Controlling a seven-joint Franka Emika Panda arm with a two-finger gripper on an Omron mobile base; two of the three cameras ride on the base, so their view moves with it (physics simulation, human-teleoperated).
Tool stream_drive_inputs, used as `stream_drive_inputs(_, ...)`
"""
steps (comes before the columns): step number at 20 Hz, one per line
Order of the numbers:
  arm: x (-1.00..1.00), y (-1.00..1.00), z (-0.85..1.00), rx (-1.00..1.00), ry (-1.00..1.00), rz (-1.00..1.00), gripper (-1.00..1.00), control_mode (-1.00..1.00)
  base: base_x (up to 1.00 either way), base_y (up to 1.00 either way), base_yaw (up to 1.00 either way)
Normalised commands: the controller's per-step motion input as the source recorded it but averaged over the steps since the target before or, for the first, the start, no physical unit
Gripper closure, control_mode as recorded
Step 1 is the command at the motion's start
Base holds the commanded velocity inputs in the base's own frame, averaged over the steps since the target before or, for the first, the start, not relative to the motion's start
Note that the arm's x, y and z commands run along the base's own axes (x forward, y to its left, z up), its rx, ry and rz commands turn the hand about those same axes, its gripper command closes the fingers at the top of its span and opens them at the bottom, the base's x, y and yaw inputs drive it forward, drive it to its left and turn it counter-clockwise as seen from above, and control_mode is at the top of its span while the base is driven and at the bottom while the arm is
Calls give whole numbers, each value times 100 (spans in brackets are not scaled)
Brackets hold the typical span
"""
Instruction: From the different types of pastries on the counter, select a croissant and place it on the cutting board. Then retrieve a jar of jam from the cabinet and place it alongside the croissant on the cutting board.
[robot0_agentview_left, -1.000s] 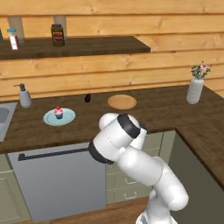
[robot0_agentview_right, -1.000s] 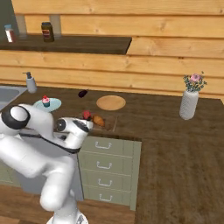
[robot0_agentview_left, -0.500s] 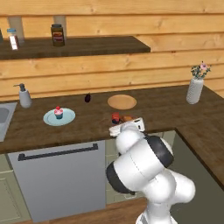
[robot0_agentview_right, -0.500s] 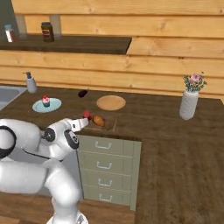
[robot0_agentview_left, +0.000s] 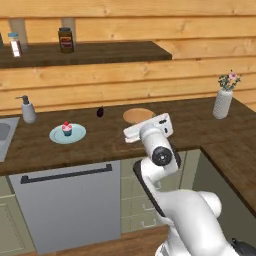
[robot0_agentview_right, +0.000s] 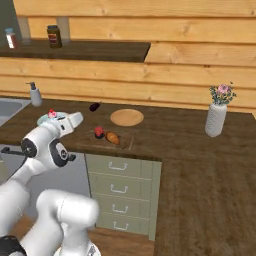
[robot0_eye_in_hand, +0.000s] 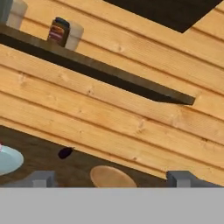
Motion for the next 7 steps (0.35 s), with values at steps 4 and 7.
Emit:
stream_drive_inputs(4, -100, -28, -4, 0, -18, 0, -100, -100, 0, 0, 0)
stream_drive_inputs(7, -100, -23, -32, 2, -4, 0, -100, -100, 0, 0, 0)
